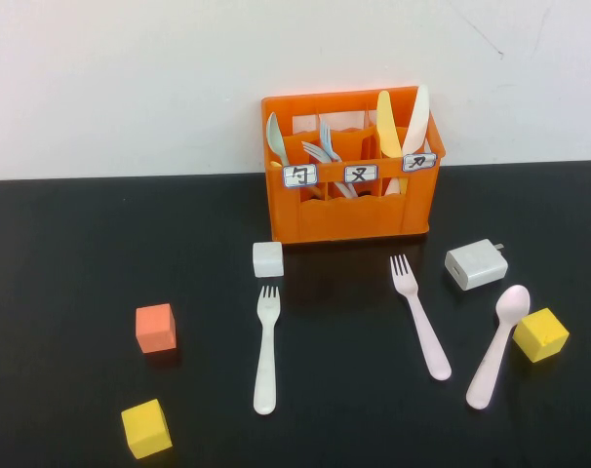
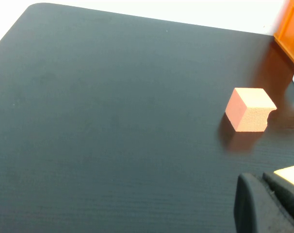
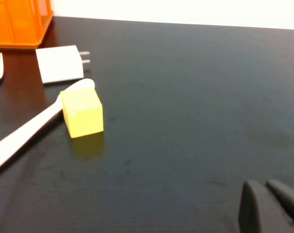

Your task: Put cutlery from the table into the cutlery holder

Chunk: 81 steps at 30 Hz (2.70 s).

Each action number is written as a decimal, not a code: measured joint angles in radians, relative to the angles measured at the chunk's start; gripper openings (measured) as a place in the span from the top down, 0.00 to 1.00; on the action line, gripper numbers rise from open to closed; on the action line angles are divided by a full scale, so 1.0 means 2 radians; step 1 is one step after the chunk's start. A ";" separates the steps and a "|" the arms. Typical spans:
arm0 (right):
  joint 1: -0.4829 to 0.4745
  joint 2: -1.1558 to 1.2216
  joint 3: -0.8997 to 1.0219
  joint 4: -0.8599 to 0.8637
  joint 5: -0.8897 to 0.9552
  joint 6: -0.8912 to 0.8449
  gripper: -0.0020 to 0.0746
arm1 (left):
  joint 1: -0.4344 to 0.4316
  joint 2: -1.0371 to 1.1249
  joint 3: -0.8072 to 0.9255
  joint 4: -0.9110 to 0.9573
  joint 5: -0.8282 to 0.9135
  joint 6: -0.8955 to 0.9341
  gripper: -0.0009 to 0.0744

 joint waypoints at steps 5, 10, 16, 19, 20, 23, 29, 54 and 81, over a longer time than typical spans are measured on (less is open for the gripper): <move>0.000 0.000 0.000 0.000 0.000 0.000 0.98 | 0.000 0.000 0.000 0.000 0.000 0.000 0.99; 0.000 0.000 0.000 -0.002 0.000 0.000 0.98 | 0.000 0.000 0.000 0.000 0.000 0.000 0.99; 0.000 0.000 0.000 -0.004 0.000 0.000 0.98 | 0.000 0.000 0.000 0.000 0.000 0.000 0.99; 0.000 0.000 0.000 -0.013 0.000 0.000 0.98 | 0.000 0.000 0.000 0.000 0.000 0.000 0.99; 0.000 0.000 0.000 -0.016 0.000 0.000 0.98 | 0.000 0.000 0.000 0.000 0.000 0.000 0.99; 0.000 0.000 0.000 -0.019 0.000 0.000 0.98 | 0.000 0.000 0.000 0.000 0.000 0.000 0.99; 0.000 0.000 0.000 -0.028 0.000 0.000 0.98 | 0.000 0.000 0.000 0.000 -0.004 0.000 0.99; 0.000 0.000 0.006 -0.036 -0.366 -0.025 0.98 | 0.000 0.000 0.003 0.000 -0.344 -0.028 0.99; 0.000 0.043 -0.196 -0.012 -0.012 -0.026 0.98 | 0.000 0.154 -0.256 -0.002 0.056 -0.122 0.99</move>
